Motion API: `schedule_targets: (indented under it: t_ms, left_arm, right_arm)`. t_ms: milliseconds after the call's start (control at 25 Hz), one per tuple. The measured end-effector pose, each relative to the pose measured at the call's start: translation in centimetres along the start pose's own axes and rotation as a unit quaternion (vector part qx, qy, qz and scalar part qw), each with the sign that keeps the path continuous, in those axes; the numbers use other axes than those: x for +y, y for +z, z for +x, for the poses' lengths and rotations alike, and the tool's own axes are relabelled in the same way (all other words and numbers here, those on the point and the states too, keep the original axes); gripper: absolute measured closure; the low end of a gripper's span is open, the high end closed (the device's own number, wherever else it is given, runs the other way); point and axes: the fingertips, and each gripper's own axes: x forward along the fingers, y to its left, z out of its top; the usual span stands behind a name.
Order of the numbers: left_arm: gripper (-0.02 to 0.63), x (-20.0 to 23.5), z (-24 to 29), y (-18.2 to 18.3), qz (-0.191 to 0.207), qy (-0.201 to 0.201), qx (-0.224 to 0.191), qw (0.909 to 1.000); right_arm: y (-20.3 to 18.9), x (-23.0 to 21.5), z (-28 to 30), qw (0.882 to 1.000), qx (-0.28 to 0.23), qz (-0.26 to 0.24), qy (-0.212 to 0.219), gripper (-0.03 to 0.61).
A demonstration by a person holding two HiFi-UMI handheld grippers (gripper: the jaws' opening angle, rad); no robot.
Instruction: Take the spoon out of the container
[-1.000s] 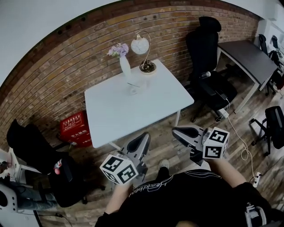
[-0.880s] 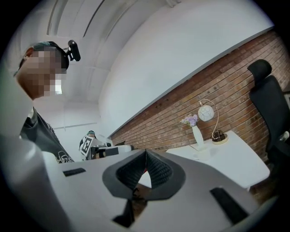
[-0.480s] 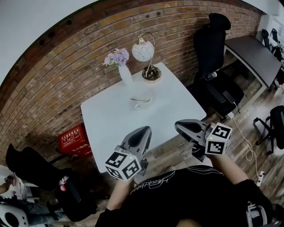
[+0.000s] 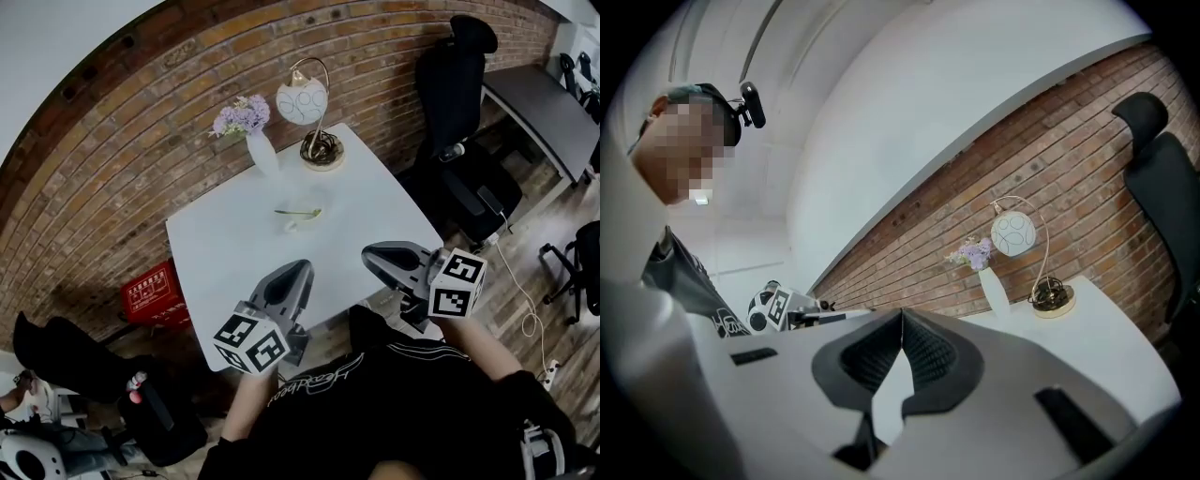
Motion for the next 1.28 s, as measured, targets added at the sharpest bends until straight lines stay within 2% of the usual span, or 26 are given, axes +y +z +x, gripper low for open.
schedule_targets:
  t_ms: [120,240,520,720,1000,1280]
  left_arm:
    - [0.607,1.0,1.0,0.6,0.01,0.006,0.0,0.9999]
    - [0.607,2.9,2.4,1.3,-0.003,0.016,-0.003,0.9999]
    - [0.603,8.0,5.3,1.9,-0.01,0.063,-0.001,0.9979]
    - [0.541,12.4,6.4,2.0,-0.016,0.12,-0.013,0.9925]
    - [0.436,17.6,7.7,0.0,-0.048,0.175,0.01,0.9833]
    - [0.422,22.0,9.0,-3.6,-0.066,0.213,0.056,0.9732]
  right_arm:
    - [0.6,-1.5,0.9,1.0,0.002,0.002,0.009,0.581]
    - [1.3,-3.5,2.1,1.0,0.01,-0.004,0.012,0.581]
    - [2.2,-8.2,4.8,0.999,0.023,0.009,0.026,0.581]
    - [2.6,-10.9,6.2,0.999,0.032,0.019,0.029,0.581]
    - [2.5,-13.1,7.4,0.998,0.049,0.025,0.031,0.581]
    - [1.8,-14.9,8.2,0.997,0.063,0.035,0.026,0.581]
